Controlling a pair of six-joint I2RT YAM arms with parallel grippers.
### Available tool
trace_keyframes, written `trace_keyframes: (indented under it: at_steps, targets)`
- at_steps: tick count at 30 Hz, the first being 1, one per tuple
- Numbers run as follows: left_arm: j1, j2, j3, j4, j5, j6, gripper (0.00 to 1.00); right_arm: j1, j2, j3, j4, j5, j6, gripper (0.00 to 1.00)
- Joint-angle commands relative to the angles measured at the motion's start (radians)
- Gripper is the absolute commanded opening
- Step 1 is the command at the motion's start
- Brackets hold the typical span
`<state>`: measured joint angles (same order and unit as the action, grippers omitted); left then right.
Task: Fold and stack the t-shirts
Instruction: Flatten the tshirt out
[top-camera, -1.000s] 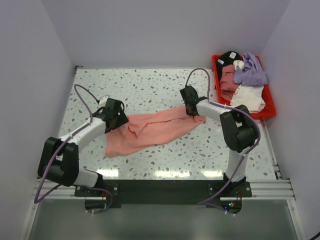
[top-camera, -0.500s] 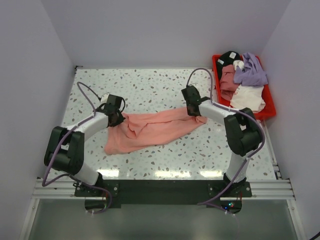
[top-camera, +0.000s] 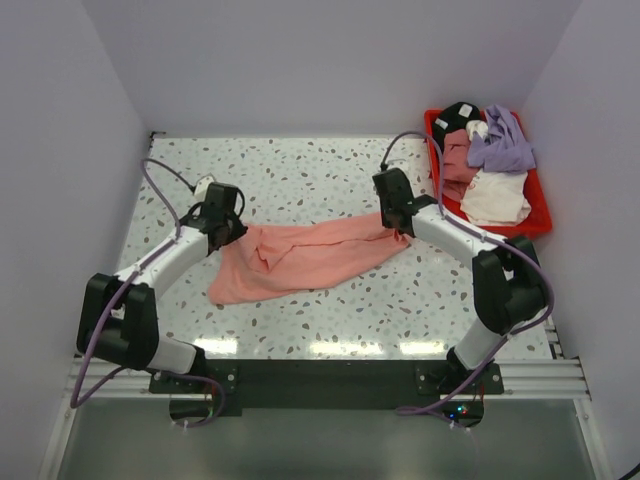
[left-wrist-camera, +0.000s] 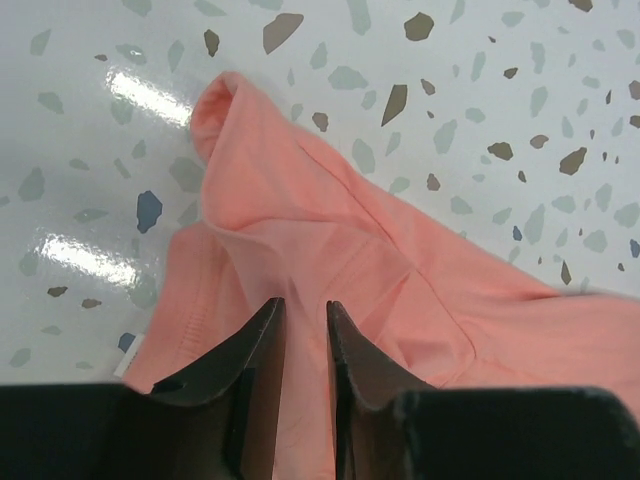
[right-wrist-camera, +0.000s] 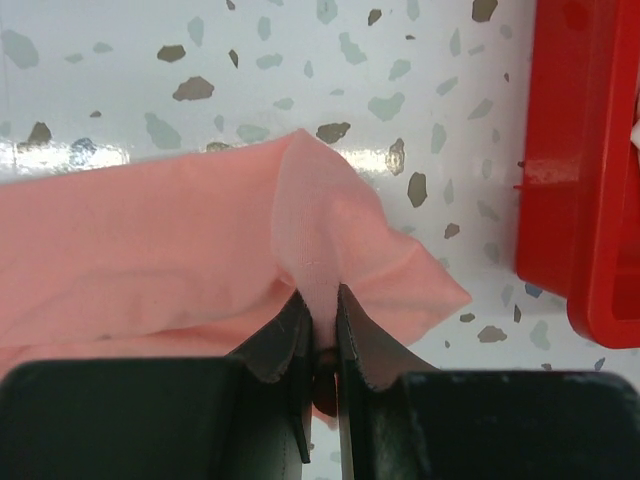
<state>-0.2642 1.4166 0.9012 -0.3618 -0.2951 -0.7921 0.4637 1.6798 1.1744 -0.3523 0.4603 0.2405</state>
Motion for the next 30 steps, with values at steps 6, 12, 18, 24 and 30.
trace_keyframes:
  at_steps: [6,12,18,24,30]
  targets:
    - [0.005,0.056,-0.005,-0.012,0.002,0.025,0.39,0.0,-0.002,-0.036,-0.011,0.012,-0.001,0.02]
    - [0.003,0.08,0.001,0.021,0.033,0.031,0.39,-0.002,0.009,-0.03,-0.013,0.012,-0.004,0.02]
    - [0.005,0.125,0.015,-0.003,0.028,0.027,0.36,0.0,0.018,-0.027,-0.017,0.018,-0.007,0.02]
    - [0.005,0.095,0.053,-0.037,-0.005,0.021,0.0,-0.002,0.006,-0.013,-0.024,0.046,-0.01,0.0]
    - [0.005,-0.049,0.123,-0.078,-0.076,0.016,0.0,0.0,-0.109,0.022,-0.051,0.115,-0.024,0.0]
